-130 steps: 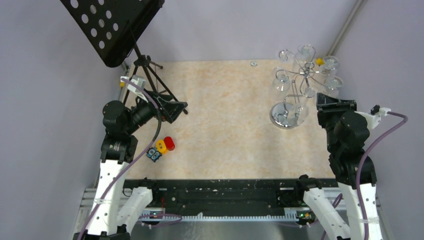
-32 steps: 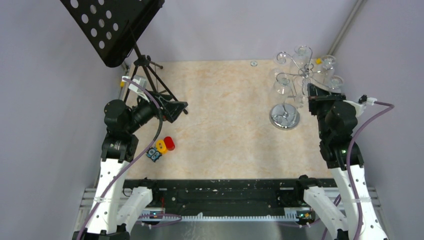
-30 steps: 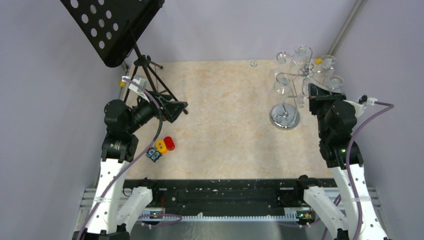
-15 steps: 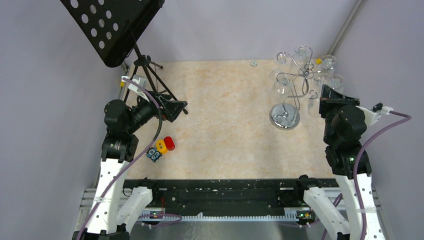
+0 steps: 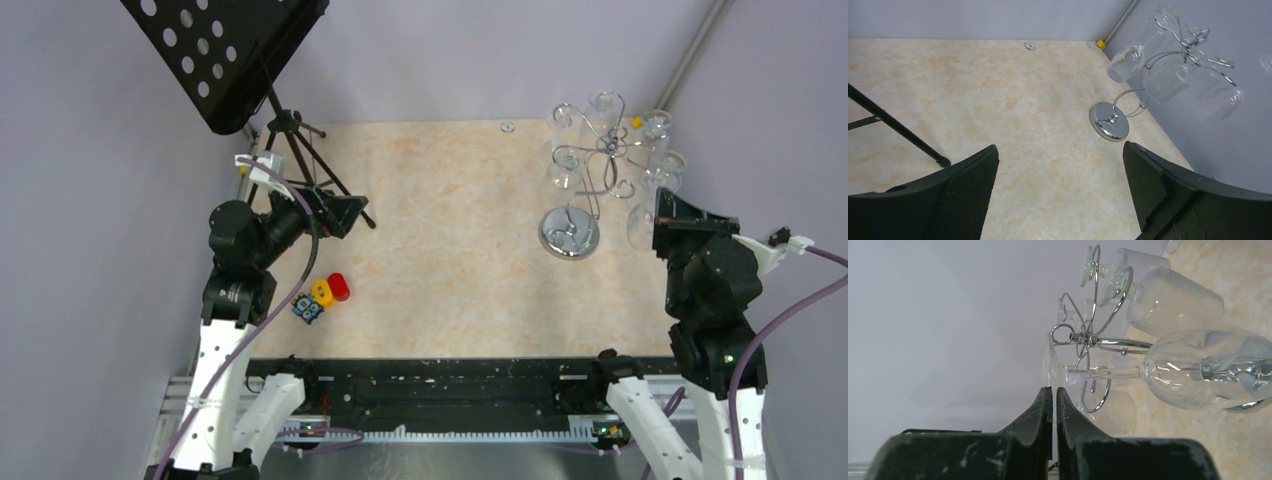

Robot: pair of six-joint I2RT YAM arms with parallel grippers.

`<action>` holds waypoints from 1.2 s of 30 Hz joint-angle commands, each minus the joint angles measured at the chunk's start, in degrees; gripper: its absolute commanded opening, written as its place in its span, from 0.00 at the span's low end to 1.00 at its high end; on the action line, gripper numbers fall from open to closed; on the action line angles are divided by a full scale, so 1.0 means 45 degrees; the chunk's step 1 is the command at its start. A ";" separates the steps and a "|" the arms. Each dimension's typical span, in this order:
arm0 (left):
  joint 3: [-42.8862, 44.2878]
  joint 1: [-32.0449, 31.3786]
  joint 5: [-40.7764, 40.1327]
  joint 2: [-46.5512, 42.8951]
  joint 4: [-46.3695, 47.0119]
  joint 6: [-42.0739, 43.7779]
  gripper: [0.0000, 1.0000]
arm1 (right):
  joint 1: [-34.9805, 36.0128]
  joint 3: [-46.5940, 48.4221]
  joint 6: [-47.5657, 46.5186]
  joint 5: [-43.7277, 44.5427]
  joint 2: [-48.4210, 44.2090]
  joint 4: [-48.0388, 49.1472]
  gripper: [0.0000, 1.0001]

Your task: Take the wine glass off the wine glass rack

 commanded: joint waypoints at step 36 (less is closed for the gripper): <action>-0.2068 -0.4988 0.1905 0.4576 1.5277 -1.3205 0.98 | -0.0089 -0.2781 0.6362 -1.1991 0.0396 1.3261 0.00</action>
